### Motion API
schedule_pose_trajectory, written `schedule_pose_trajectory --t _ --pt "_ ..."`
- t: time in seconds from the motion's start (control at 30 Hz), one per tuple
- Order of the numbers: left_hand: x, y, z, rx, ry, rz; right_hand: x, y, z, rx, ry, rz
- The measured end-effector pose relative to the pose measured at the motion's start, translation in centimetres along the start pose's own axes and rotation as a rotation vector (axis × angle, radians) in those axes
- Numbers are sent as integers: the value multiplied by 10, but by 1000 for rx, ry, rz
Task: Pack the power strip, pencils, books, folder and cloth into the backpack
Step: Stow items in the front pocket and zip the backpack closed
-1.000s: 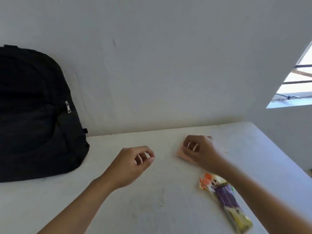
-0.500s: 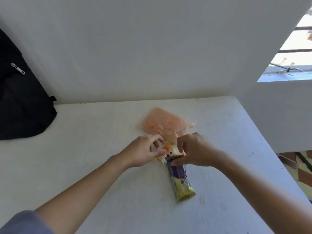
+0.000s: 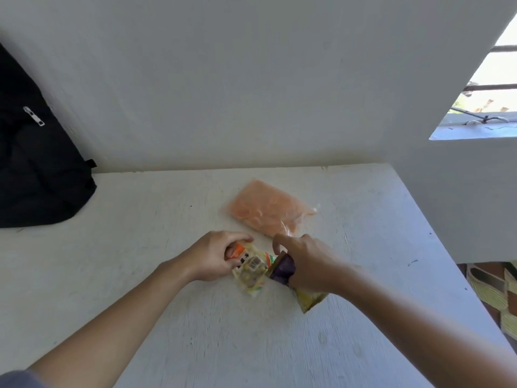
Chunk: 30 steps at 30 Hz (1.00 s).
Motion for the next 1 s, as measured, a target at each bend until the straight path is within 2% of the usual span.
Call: schedule_pose_trajectory --t 0.07,0.2,0.33,0.4,0.53,0.67,0.8,0.9,1.0 --pt "7 -11 -7 59 17 23 1 -5 1 -3 37 20" --pt "20 -34 -17 102 165 168 0 -9 8 -16 135 138" --pt "27 -53 -27 100 209 159 9 -21 17 40 254 272" --pt "33 -62 -32 130 215 62 15 -33 23 103 314 350" --pt "52 -78 -50 194 155 -407 23 -56 42 139 444 482" --pt "85 -92 -74 205 270 -727 24 -79 71 69 455 752" --pt "130 -120 -96 185 389 -862 25 -115 109 42 457 899" --pt "173 -146 -117 107 474 -862 28 -150 143 25 489 988" --pt "215 -176 -139 55 587 -844 37 -191 178 48 508 979"
Point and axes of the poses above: each hand's wrist, its own z-axis towards the middle knuckle, its own x-axis out of the back of the hand, y = z × x, the point moved 4 cm from there along z, towards the middle knuckle, and after that the axes turned 10 degrees about x, right-handed, at the moved point
